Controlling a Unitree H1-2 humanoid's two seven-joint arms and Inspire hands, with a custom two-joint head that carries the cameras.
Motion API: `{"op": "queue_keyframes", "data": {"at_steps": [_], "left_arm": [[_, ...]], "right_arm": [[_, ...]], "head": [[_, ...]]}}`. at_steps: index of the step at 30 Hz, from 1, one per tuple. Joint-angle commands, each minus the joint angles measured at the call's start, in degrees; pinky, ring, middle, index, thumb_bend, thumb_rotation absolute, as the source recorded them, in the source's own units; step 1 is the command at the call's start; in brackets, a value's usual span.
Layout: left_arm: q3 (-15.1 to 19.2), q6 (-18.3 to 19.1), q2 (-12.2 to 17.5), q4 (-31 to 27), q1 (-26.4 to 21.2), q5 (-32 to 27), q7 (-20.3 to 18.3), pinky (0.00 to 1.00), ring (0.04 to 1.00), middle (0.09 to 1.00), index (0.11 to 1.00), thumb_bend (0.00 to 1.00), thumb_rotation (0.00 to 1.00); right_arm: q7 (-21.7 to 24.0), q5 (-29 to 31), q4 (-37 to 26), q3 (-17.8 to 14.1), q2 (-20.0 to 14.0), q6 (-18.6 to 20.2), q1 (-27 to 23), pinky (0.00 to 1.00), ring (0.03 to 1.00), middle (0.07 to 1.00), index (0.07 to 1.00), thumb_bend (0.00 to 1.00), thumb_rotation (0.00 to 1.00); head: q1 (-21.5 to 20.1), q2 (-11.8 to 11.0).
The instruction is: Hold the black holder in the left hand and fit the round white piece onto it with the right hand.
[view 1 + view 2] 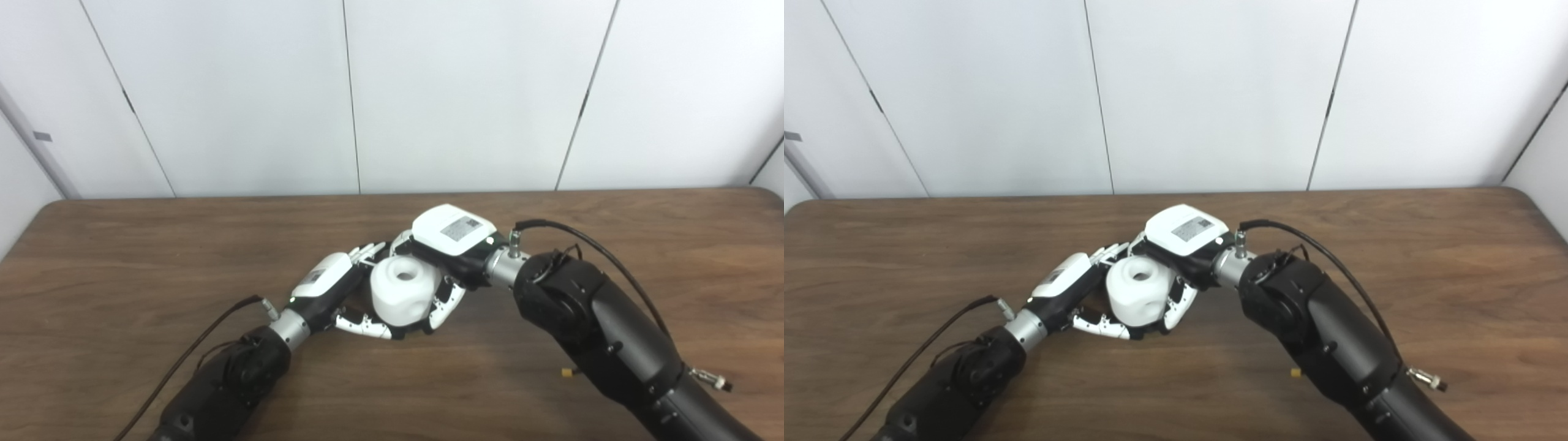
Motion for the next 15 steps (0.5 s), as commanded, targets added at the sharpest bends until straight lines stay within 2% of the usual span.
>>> {"op": "queue_keyframes", "data": {"at_steps": [1,15], "left_arm": [[-3.59,2.88,-1.47,1.99,2.89,3.37,-7.24,1.0,1.0,0.989,0.482,0.52,0.06],[-3.29,2.62,-1.03,1.92,3.12,2.82,-7.47,1.0,1.0,0.976,0.482,0.52,0.06]], "right_arm": [[0.23,0.5,-1.7,-0.85,-0.21,-1.01,-1.68,0.67,0.778,0.842,0.916,0.92,0.3],[0.7,0.48,-2.3,-1.45,-0.08,-0.32,-1.73,0.67,0.781,0.851,0.928,0.93,0.3]], "head": [[0.05,0.09],[-0.13,0.4]]}}
